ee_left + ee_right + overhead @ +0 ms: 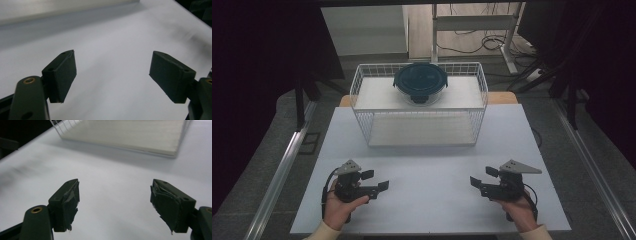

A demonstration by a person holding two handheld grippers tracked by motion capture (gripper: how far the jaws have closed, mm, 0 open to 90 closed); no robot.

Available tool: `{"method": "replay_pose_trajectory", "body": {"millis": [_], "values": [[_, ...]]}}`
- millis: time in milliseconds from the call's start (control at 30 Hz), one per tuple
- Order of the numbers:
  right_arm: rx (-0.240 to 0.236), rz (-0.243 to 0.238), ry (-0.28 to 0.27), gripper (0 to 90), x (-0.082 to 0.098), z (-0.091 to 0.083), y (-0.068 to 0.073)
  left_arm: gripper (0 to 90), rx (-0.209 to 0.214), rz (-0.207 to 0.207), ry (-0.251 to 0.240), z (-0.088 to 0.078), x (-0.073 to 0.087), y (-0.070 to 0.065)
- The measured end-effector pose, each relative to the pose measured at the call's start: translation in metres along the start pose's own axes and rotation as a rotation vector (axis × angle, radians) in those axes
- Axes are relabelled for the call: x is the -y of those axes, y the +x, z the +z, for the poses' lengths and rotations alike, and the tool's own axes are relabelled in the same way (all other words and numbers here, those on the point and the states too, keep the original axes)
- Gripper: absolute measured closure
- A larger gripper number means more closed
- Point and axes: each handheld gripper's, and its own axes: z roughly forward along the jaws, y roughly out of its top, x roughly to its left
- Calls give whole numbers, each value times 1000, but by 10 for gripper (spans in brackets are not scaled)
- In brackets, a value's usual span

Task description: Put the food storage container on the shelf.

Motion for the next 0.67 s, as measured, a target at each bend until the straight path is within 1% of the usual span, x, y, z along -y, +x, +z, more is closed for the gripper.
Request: {"method": "replay_pose_trajectory", "body": {"millis": [33,100,133,167,200,233,300,333,367,400,433,533,567,667], "values": [[2,19,-5,227,1,0,-1,216,-7,0,-2,0,0,0],[8,19,-2,227,2,0,-1,217,-4,6,-7,0,0,1],[15,16,-2,227,2,1,-1,217,-3,12,-5,0,0,1],[21,8,4,229,3,2,-2,218,-13,25,2,1,0,0],[21,8,4,229,3,2,-2,218,-13,25,2,1,0,0],[35,-6,9,231,3,2,-2,219,-20,34,6,2,0,0],[42,-10,18,232,3,3,-2,219,-18,32,7,2,-1,1],[42,-10,18,232,3,3,-2,219,-9,24,7,2,-1,1],[45,-14,18,234,4,2,-3,219,4,0,1,2,-1,3],[45,-14,18,234,4,2,-3,220,4,0,1,2,-1,3],[44,-13,19,236,3,1,-4,221,-4,1,-5,1,-2,3],[46,-17,19,237,3,1,-4,221,-5,6,-9,0,-3,3],[54,-36,23,236,4,2,-4,221,-16,5,-12,-1,-4,2],[56,-38,23,236,4,2,-5,221,-22,2,-12,-1,-4,2]]}}
